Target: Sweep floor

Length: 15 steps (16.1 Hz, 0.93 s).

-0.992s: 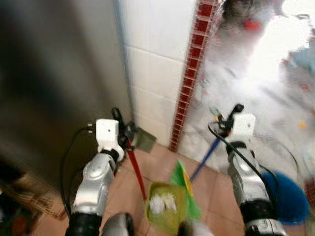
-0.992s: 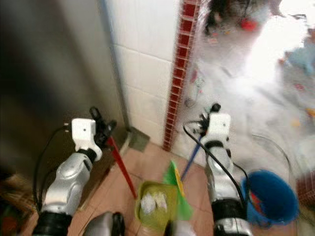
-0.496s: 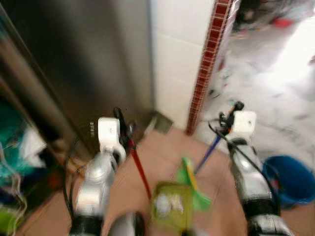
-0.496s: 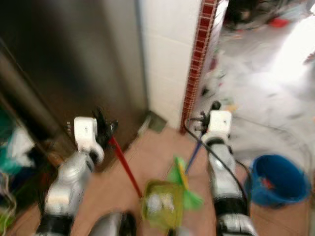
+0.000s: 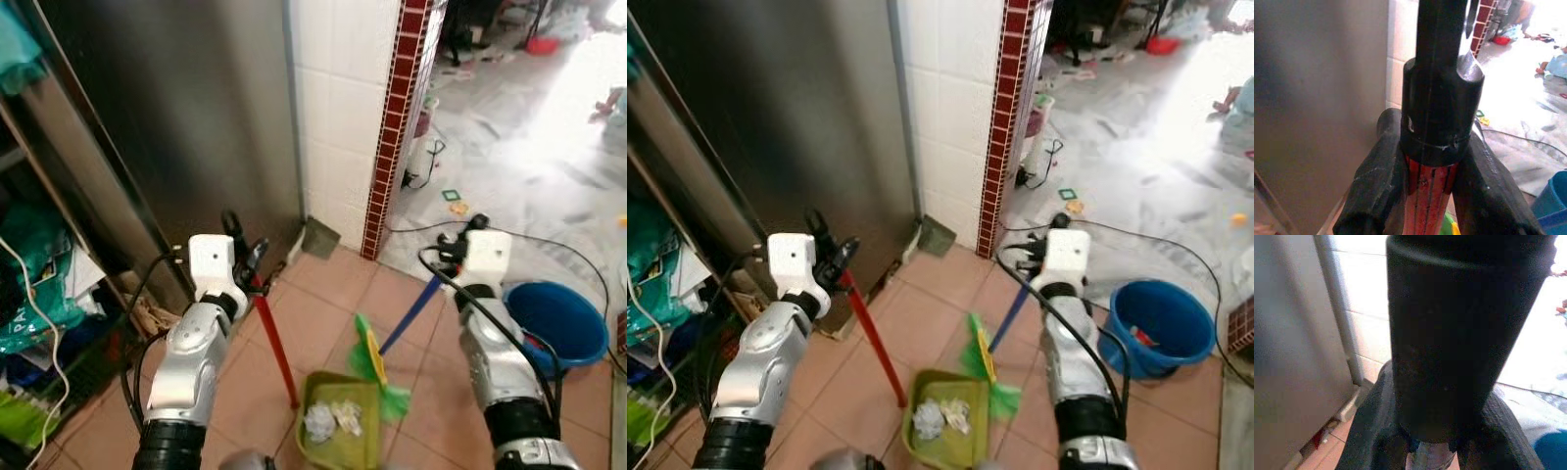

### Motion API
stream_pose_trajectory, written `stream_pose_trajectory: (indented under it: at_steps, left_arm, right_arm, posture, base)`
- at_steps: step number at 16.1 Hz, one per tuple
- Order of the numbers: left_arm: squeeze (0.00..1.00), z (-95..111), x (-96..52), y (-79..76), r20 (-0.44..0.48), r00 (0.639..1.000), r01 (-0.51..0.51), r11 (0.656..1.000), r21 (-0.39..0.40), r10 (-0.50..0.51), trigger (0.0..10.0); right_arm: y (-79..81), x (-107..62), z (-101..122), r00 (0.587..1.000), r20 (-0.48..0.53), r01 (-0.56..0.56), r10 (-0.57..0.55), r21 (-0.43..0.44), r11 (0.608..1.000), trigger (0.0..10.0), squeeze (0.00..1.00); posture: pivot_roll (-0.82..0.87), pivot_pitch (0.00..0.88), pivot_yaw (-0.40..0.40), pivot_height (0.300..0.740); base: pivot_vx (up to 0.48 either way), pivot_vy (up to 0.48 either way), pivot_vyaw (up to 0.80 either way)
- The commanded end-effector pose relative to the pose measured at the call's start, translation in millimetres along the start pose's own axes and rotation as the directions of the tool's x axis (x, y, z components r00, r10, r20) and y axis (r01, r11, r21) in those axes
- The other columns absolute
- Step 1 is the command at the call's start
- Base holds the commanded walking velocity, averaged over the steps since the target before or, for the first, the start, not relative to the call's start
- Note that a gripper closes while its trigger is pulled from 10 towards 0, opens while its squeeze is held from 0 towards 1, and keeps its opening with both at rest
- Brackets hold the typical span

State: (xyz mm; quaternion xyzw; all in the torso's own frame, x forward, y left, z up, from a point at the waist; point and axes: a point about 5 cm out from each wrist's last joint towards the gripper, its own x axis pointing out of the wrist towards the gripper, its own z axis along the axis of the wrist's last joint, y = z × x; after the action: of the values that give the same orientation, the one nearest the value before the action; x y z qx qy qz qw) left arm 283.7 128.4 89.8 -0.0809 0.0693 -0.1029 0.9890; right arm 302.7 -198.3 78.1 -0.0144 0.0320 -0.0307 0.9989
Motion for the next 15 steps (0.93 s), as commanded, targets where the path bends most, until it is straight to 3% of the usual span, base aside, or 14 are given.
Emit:
stream_pose_trajectory:
  at_steps: [1, 4, 15]
  left_arm:
    - [0.00, 15.8, 0.5, -0.3, 0.064, 0.998, -0.002, 1.000, -0.006, 0.003, 10.0]
    - [0.00, 11.4, -1.5, 5.1, 0.050, 0.999, -0.020, 1.000, -0.014, 0.020, 10.0]
    - [0.00, 9.3, 3.1, 0.1, 0.034, 0.999, -0.004, 1.000, -0.015, 0.004, 10.0]
  right_arm:
    - [-3.6, -1.7, -2.5, 1.000, -0.023, 0.001, -0.002, -0.022, 1.000, 10.0, 0.00]
    - [-4.4, -1.9, -3.9, 0.999, -0.032, 0.003, -0.004, -0.033, 0.999, 10.0, 0.00]
    - [-5.1, -1.9, -6.3, 0.999, -0.041, 0.012, -0.014, -0.035, 0.999, 10.0, 0.00]
  posture:
    - [-0.06, 0.001, 0.020, 0.740]
    - [-0.06, 0.000, 0.016, 0.740]
    - [-0.07, 0.000, 0.019, 0.740]
  base:
    - [0.000, 0.000, -0.80]
    - [0.000, 0.209, -0.80]
    - [0.000, 0.324, -0.80]
